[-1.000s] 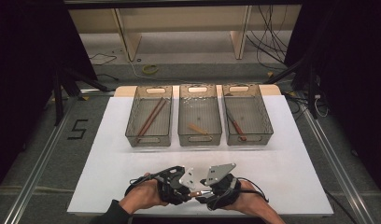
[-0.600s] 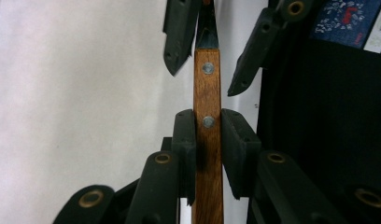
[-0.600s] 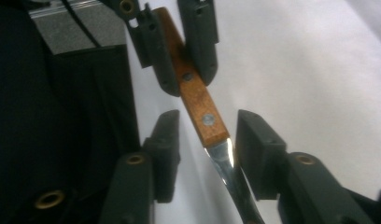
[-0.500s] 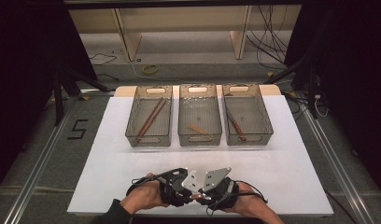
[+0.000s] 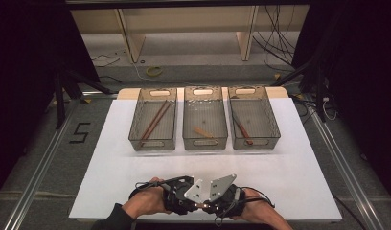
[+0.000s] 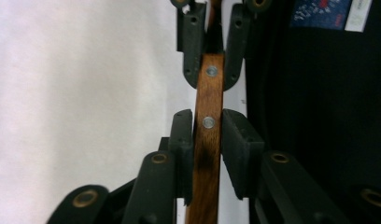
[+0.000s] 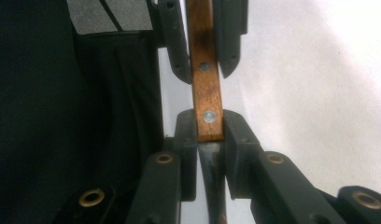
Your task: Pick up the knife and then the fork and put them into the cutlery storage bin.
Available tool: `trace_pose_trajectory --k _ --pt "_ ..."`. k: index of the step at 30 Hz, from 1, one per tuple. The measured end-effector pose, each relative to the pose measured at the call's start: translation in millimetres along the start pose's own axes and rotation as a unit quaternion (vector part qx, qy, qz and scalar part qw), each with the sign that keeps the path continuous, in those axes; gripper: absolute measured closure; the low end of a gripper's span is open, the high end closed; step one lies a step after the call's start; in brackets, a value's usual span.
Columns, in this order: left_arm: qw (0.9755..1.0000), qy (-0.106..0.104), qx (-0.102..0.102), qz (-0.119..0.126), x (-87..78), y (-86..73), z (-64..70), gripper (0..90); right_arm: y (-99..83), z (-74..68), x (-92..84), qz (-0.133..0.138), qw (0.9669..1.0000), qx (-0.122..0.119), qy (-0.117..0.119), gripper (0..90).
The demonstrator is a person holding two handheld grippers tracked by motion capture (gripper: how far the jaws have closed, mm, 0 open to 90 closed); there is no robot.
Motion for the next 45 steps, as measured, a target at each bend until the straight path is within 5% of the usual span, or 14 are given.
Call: trace_pose_trajectory --k 3,7,14,19,24,33,35,40,45 --pt "1.0 0.004 -0.005 0.004 -3.5 -0.9 -2.2 69.9 0.6 0.7 -1.6 0.006 1.0 0.0 -0.004 78.4" --pt "0.9975 0.04 -0.042 0.041 -12.5 -3.0 -8.7 51.7 -0.1 4.7 -4.7 0.011 0.9997 0.01 -0.019 78.5" --pt "0.9845 0.094 -0.119 0.088 -25.8 -18.2 -21.1 35.5 -2.1 18.0 -17.4 0.027 0.9973 0.04 -0.055 78.5" --pt "0.9695 0.128 -0.165 0.128 -34.0 -30.6 -26.6 31.4 -3.6 31.1 -29.9 0.048 0.9939 0.063 -0.077 78.5" --pt "0.9503 0.15 -0.214 0.169 -40.1 -44.7 -29.1 29.3 -4.4 45.9 -44.8 0.07 0.9885 0.093 -0.097 78.5" --pt "0.9218 0.175 -0.281 0.201 -41.6 -77.5 -27.2 24.8 -0.7 73.0 -68.2 0.108 0.9762 0.139 -0.127 78.5" --pt "0.9131 0.178 -0.299 0.212 -41.3 -86.2 -26.9 24.5 0.9 78.0 -71.5 0.112 0.9741 0.147 -0.13 78.5" --pt "0.9014 0.194 -0.317 0.221 -41.6 -98.0 -24.7 23.3 7.6 90.4 -81.8 0.121 0.9687 0.16 -0.146 78.5" --pt "0.8933 0.209 -0.326 0.229 -43.3 -106.1 -21.5 21.8 13.3 105.4 -93.0 0.133 0.9625 0.177 -0.156 78.5"
Point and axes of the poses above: each handheld gripper's, and its own axes: x roughly forward along the jaws, y roughly out of its top, z roughly to its right, the point moved 2 cm from there along x, roughly forward along the jaws, and after that the axes turned 13 degrees about x, right-handed, at the moved point
